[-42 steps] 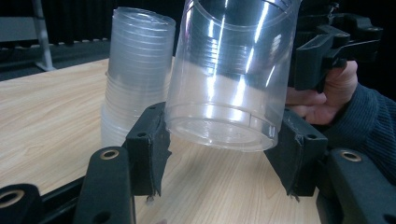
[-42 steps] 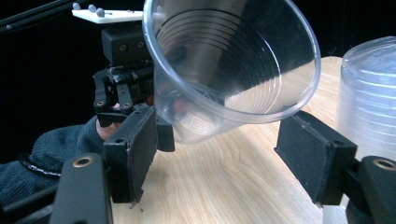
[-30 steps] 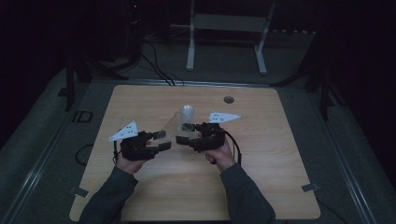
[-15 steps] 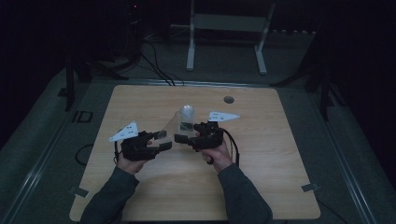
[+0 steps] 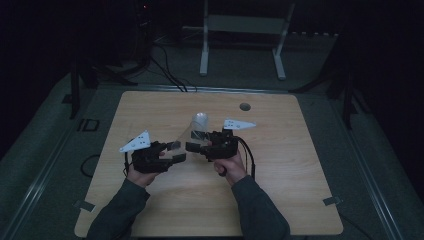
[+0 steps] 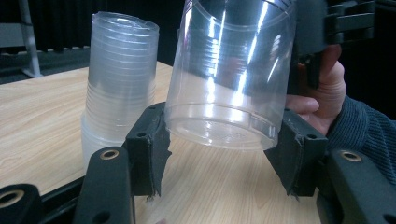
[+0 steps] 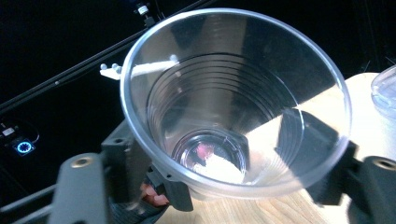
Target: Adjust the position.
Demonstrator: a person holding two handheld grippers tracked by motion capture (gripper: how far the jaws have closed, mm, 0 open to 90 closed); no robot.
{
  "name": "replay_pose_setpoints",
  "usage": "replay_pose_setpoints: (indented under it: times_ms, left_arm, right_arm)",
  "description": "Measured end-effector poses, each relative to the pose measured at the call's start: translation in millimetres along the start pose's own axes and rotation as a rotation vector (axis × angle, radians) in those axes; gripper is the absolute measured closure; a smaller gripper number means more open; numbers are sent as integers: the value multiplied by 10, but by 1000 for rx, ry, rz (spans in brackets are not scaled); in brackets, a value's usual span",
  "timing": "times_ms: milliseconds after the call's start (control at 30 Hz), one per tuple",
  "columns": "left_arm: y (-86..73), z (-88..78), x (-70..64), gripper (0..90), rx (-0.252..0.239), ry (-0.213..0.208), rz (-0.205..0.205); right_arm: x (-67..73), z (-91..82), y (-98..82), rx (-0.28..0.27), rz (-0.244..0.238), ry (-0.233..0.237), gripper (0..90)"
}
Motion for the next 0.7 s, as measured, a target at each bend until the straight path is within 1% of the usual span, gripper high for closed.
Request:
replay_pose_setpoints:
  times_ms: [400,567,700]
  left_arm:
    - [3,-1,-1,417,12,-2,6]
    - [5,6,-7,380,26,-5,13]
    - [9,-4,-3,357,57,21,29]
  right_arm:
    - [15,-2,0,-3,-14,-7,331]
    - [15,-5,-1,4,-21,-13,335]
    - [25,-3,-3,19,-39,-24,335]
Point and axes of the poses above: each handheld gripper's, and its own axes: z roughly forward along the jaws, y roughly out of its top, x roughly to its left, the point moved 2 cm from there along z, roughly forward along the jaws
